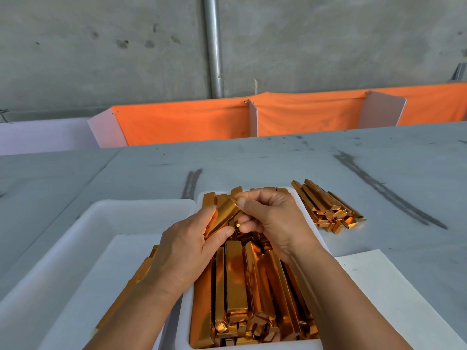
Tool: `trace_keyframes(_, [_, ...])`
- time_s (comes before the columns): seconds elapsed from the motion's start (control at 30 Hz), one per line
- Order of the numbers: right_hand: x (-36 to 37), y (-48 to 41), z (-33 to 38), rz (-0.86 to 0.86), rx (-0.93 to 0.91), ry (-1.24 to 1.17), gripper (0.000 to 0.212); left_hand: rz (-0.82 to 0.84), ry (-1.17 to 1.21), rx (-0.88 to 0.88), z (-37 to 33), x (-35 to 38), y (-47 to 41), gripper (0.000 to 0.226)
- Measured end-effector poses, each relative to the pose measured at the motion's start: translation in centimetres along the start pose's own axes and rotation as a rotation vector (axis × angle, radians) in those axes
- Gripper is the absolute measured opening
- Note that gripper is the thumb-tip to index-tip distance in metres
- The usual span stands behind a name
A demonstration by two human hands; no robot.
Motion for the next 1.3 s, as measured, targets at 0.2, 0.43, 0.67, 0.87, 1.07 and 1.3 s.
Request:
trace_keyframes(0.2, [-0.2, 0.1, 0.3, -0.006, -0.026, 0.034, 0.015, 0.02, -0.02, -0.017, -0.1, 0.2, 0.0, 0.057])
trace_keyframes(0.43, [0.7, 0.6, 0.8, -0.006, -0.151, 0.154, 0.028, -0.051, 0.015, -0.087, 0.3, -0.3, -0.1, 0.049])
trace_keyframes(0.67, [1.1, 0.6, 0.4, -0.069, -0.167, 0.139, 0.022, -0.086, -0.025, -0.094, 0.5, -0.5, -0.1, 0.047])
trace_keyframes(0.87, [0.8, 0.6, 0.7, -0.064, -0.174, 0.022, 0.02, -0.082, -0.059, -0.056, 0.1, -0.3, -0.2, 0.055])
trace_keyframes(1.07, [1.1, 1.0, 1.1, -0.069, -0.22, 0.096, 0.023, -0.109, -0.003, -0.1, 0.5, -0.4, 0.0, 0.053])
trace_keyframes(1.3, [1.1, 0.8, 1.0, -0.048, -0.157, -0.068, 0.017, -0.106, 0.0, -0.037, -0.4, -0.5, -0.2, 0.062])
Point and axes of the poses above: each hand's wrist, its own y-axis away from the middle knuckle, its own x-axis out of the palm, z = x × y, the point moved 9 cm from there along -y, towards the middle knuckle, and after that the axes turned 5 degrees about y, right-handed, at the moved point
